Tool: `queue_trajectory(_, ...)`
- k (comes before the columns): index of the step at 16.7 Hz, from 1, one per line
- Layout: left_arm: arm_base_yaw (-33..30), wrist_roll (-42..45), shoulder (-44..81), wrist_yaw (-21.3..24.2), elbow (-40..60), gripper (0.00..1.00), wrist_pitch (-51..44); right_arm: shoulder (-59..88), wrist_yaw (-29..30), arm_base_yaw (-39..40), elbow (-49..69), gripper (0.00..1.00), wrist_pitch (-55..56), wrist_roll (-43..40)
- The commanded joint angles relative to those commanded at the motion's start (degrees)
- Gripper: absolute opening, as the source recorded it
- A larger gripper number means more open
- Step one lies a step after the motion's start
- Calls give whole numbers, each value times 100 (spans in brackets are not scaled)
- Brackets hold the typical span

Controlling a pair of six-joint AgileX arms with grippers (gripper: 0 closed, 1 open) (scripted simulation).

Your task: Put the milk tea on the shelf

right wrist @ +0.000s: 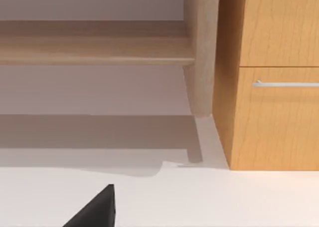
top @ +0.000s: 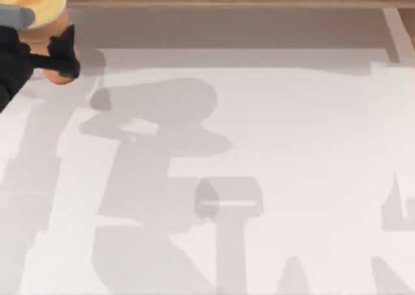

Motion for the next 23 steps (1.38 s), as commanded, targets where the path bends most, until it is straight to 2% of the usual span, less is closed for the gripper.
queue_trajectory(5,-1728,-260,-181,-890,1180,0,-1589,0,0,0,0,100,0,0)
queue_trajectory(8,-2298,-408,-202,-1571,2106,0,-2570,0,0,0,0,100,0,0)
queue_trajectory(13,-2252,-565,28,-2708,3508,0,-3937,0,0,0,0,100,0,0)
queue_trajectory(16,-2037,-604,115,-3157,4026,0,-4418,0,0,0,0,100,0,0)
queue_trajectory(23,-1999,-595,91,-3282,4192,0,-4535,0,0,0,0,100,0,0)
